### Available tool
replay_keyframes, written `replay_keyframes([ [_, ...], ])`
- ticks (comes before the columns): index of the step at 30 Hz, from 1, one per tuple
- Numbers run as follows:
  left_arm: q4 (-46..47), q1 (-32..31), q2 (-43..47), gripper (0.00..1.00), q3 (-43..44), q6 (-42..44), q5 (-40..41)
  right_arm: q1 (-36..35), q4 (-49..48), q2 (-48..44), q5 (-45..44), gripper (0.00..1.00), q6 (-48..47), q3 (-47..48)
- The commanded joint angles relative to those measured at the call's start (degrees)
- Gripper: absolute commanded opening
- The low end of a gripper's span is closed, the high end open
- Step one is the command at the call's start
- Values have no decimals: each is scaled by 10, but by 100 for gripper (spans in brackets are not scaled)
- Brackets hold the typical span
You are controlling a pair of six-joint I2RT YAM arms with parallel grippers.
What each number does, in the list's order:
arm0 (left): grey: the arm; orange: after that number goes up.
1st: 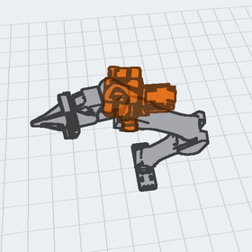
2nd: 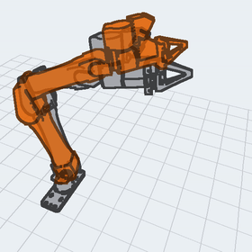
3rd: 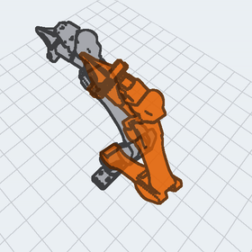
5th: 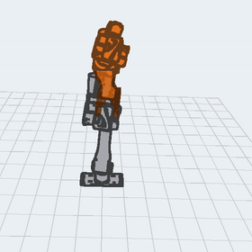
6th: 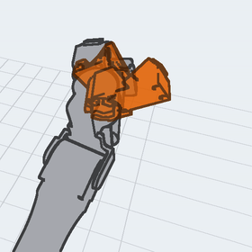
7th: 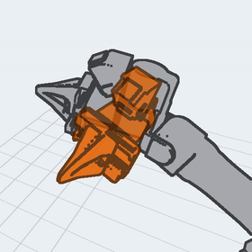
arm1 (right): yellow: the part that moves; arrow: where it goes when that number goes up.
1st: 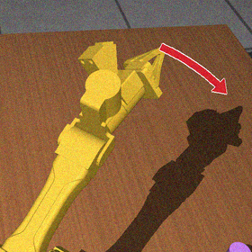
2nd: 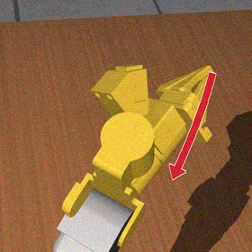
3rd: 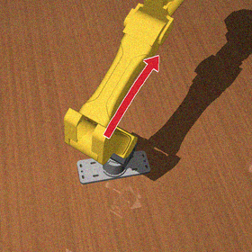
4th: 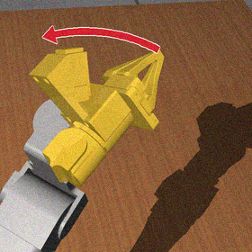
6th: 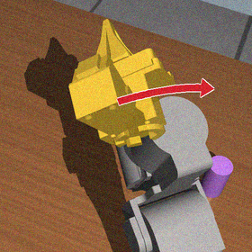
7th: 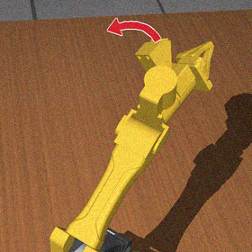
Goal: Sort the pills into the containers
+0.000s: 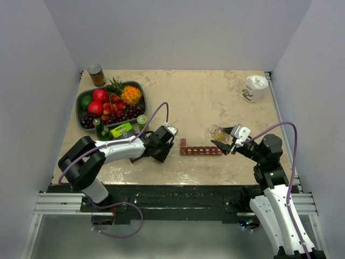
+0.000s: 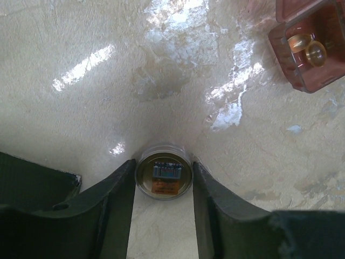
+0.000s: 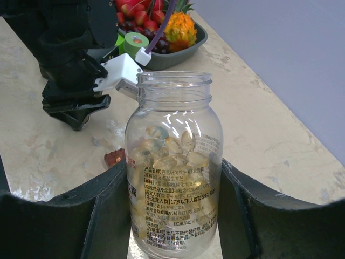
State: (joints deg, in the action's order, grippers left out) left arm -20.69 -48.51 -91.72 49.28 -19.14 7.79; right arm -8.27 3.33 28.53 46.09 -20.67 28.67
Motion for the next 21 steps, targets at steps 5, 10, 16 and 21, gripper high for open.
replay_keyframes([
  [5,7,-2,27,29,-1,3,-29,2,-26,9,18,1,4,1],
  [10,83,-1,127,23,-24,25,-163,1,-18,19,31,1,1,2],
  [16,212,21,201,21,-30,-14,-299,2,32,56,39,0,-27,37],
  [21,330,51,212,20,-42,-94,-381,2,135,114,37,0,-103,96],
])
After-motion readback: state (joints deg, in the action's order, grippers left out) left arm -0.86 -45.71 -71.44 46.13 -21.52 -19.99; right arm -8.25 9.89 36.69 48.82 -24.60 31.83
